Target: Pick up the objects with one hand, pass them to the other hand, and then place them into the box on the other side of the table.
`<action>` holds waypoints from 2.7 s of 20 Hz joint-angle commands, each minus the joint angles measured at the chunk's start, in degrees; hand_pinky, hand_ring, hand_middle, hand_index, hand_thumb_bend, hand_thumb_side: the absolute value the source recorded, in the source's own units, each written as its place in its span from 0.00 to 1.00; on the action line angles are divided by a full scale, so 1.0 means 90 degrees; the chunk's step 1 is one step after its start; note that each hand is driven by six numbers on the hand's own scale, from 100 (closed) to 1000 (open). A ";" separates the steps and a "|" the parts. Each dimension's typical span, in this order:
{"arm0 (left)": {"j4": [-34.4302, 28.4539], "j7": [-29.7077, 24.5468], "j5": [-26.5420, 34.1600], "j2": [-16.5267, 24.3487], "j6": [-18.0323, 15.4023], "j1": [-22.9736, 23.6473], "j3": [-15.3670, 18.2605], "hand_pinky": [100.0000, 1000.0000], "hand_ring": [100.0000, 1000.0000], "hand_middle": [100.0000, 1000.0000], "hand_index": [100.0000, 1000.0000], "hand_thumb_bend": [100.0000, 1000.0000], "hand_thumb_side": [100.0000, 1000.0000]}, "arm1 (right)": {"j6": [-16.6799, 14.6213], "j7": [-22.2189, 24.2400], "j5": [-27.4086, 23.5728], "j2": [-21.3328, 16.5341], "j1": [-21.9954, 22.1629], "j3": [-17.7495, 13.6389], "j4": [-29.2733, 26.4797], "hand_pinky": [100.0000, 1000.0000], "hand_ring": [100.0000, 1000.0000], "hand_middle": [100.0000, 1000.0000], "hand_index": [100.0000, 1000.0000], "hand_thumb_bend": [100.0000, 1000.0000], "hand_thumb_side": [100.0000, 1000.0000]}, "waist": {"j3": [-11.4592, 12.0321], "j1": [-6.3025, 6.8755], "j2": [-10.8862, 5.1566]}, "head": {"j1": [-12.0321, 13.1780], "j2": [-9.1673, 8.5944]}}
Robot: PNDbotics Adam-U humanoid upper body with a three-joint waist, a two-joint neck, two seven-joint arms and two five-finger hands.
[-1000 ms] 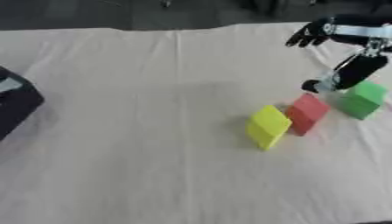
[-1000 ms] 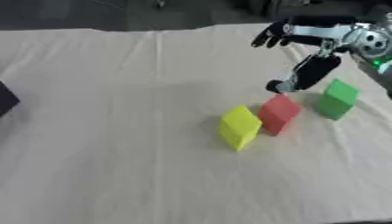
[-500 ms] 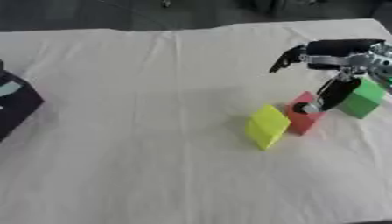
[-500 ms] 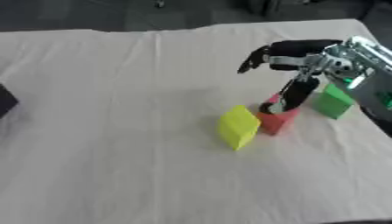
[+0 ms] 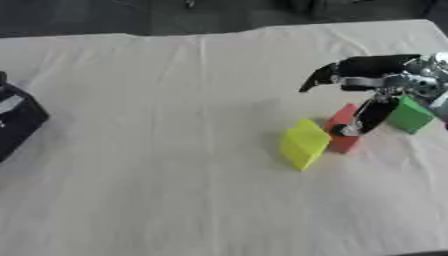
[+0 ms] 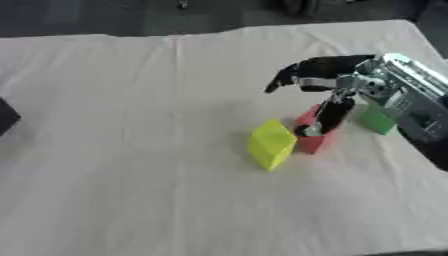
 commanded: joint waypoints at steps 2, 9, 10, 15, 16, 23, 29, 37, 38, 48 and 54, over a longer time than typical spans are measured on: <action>-0.0041 0.0002 -0.0043 0.0182 0.0020 -0.0056 0.0014 0.81 0.93 0.89 0.78 0.02 0.83 | -0.0201 0.0156 -0.0177 -0.0281 -0.0127 -0.0069 -0.0073 0.95 0.91 0.87 0.91 0.35 0.04 | 0.0010 -0.0003 -0.0094 | -0.0011 0.0025; -0.0034 -0.0020 -0.0078 0.0209 0.0045 -0.0041 -0.0006 0.82 0.93 0.89 0.77 0.02 0.84 | -0.0378 0.0558 -0.0882 -0.0765 -0.0155 -0.0342 -0.0560 0.95 0.91 0.88 0.92 0.38 0.08 | -0.0003 -0.0025 -0.0090 | -0.0010 0.0067; -0.0033 -0.0025 -0.0080 0.0208 0.0047 -0.0042 -0.0009 0.82 0.93 0.89 0.77 0.02 0.84 | -0.0376 0.0663 -0.1008 -0.0786 -0.0169 -0.0339 -0.0616 0.95 0.91 0.87 0.92 0.39 0.08 | -0.0002 -0.0028 -0.0090 | -0.0017 0.0070; -0.0043 -0.0048 -0.0084 0.0199 0.0052 -0.0048 -0.0026 0.82 0.93 0.90 0.77 0.02 0.83 | -0.0248 0.1043 -0.1357 -0.0645 -0.0241 -0.0262 -0.0588 0.93 0.89 0.86 0.91 0.42 0.12 | 0.0015 -0.0026 -0.0091 | -0.0051 0.0086; -0.0046 -0.0048 -0.0085 0.0200 0.0052 -0.0047 -0.0026 0.82 0.93 0.90 0.77 0.02 0.83 | -0.0235 0.1074 -0.1353 -0.0599 -0.0242 -0.0231 -0.0542 0.93 0.89 0.86 0.91 0.43 0.12 | 0.0022 -0.0023 -0.0090 | -0.0055 0.0086; -0.0056 -0.0057 -0.0087 0.0184 0.0074 -0.0052 -0.0051 0.82 0.93 0.90 0.76 0.01 0.83 | -0.0269 0.1026 -0.1050 -0.0216 -0.0273 -0.0092 -0.0115 0.92 0.88 0.85 0.92 0.45 0.14 | 0.0043 0.0000 -0.0089 | -0.0083 0.0080; -0.0073 -0.0065 -0.0079 0.0172 0.0085 -0.0064 -0.0064 0.81 0.93 0.89 0.75 0.01 0.83 | -0.0360 0.0849 -0.0649 0.0104 -0.0250 -0.0035 0.0229 0.92 0.88 0.84 0.92 0.43 0.13 | 0.0062 0.0027 -0.0086 | -0.0094 0.0072; -0.0088 -0.0034 -0.0075 0.0153 0.0109 -0.0074 -0.0068 0.81 0.94 0.90 0.75 0.01 0.83 | -0.0526 0.0896 -0.0431 0.0347 -0.0324 0.0072 0.0623 0.93 0.88 0.84 0.92 0.46 0.11 | 0.0081 0.0040 -0.0056 | -0.0105 0.0086; -0.0088 -0.0033 -0.0077 0.0150 0.0113 -0.0075 -0.0070 0.81 0.94 0.90 0.75 0.01 0.83 | -0.0494 0.0911 -0.0426 0.0371 -0.0334 0.0088 0.0657 0.93 0.88 0.84 0.92 0.46 0.10 | 0.0083 0.0039 -0.0054 | -0.0102 0.0084; -0.0088 0.0020 -0.0083 0.0136 0.0160 -0.0067 -0.0076 0.81 0.93 0.89 0.74 0.00 0.83 | -0.0362 0.0970 -0.0309 0.0543 -0.0383 0.0145 0.0907 0.93 0.88 0.83 0.91 0.47 0.09 | 0.0108 0.0039 -0.0027 | -0.0105 0.0064; -0.0098 0.0044 -0.0093 0.0127 0.0176 -0.0067 -0.0074 0.81 0.93 0.89 0.74 0.00 0.83 | -0.0406 0.0935 -0.0243 0.0669 -0.0374 0.0165 0.1081 0.92 0.87 0.82 0.88 0.45 0.08 | 0.0115 0.0050 -0.0013 | -0.0105 0.0073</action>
